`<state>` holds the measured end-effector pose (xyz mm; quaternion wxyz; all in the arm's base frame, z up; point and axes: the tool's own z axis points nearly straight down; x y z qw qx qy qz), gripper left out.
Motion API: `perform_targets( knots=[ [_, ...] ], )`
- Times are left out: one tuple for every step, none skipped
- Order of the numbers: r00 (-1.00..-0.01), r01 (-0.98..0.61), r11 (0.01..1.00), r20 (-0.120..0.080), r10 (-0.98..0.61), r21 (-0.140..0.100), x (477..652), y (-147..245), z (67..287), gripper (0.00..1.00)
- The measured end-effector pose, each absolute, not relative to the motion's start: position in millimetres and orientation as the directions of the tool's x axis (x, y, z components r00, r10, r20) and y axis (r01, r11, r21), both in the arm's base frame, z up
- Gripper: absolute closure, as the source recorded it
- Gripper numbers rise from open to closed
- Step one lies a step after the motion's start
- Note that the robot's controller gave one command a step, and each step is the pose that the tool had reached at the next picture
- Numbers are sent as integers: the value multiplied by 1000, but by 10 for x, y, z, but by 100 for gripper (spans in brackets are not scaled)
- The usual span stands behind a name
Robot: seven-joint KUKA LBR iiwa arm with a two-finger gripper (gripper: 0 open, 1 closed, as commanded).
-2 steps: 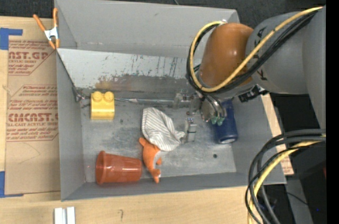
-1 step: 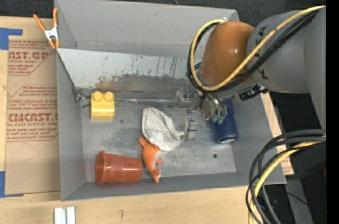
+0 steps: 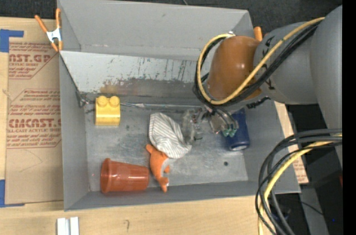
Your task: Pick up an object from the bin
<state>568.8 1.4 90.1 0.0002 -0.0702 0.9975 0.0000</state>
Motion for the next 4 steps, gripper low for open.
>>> perform_targets(
  knots=[
    [-990,-140,990,-1,-140,0,5689,15,902,0],
    [-990,-141,990,-1,-141,0,5689,16,902,100],
    [-990,-141,990,-1,-141,1,5689,16,902,0],
    [-990,-141,990,-1,-141,1,5689,16,902,0]
  ],
)
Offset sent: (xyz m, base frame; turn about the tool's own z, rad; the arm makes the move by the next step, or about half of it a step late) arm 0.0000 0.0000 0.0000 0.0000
